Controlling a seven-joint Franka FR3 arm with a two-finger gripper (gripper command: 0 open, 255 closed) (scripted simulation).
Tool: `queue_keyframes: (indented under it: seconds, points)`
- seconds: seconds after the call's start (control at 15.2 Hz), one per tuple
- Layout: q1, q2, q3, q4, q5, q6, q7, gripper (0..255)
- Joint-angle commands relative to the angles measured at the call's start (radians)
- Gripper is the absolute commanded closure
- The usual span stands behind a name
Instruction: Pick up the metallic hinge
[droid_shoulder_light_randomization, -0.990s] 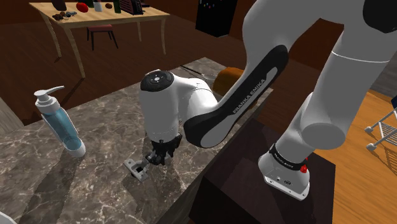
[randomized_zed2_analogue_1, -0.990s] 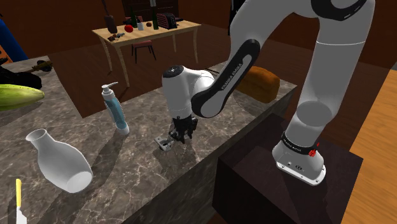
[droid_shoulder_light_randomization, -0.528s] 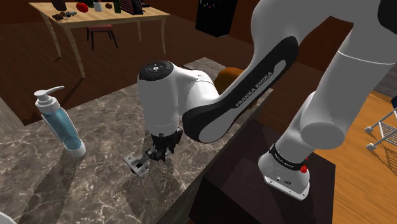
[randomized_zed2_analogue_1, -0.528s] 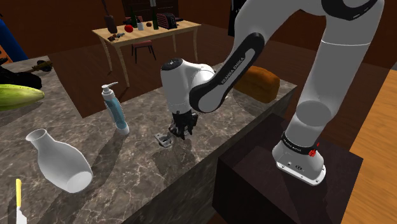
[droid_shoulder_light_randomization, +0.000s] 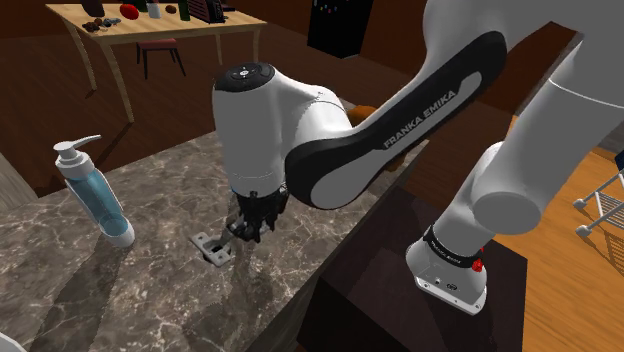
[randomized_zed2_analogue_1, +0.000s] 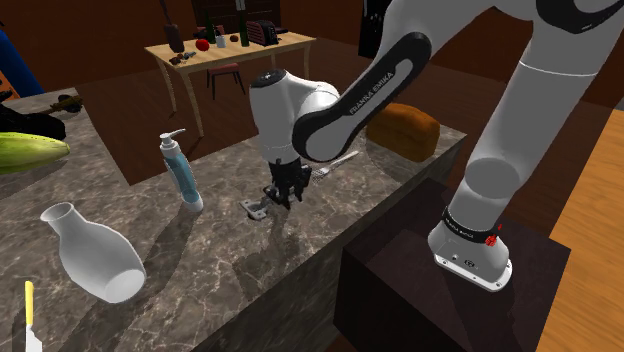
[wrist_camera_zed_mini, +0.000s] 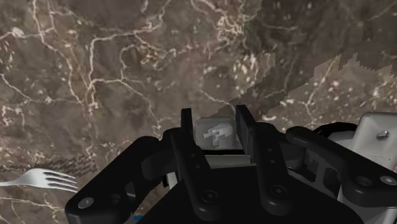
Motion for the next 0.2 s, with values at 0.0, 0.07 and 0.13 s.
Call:
queue_keyframes:
  seconds: [0.0, 0.07, 0.13]
  points:
    - [0.000, -0.024, 0.001, 0.010, 0.024, -0.027, -0.017, 255]
    - [0.000, -0.026, 0.001, 0.010, 0.025, -0.029, -0.019, 255]
    - [0.000, -0.026, 0.000, 0.010, 0.025, -0.029, -0.019, 255]
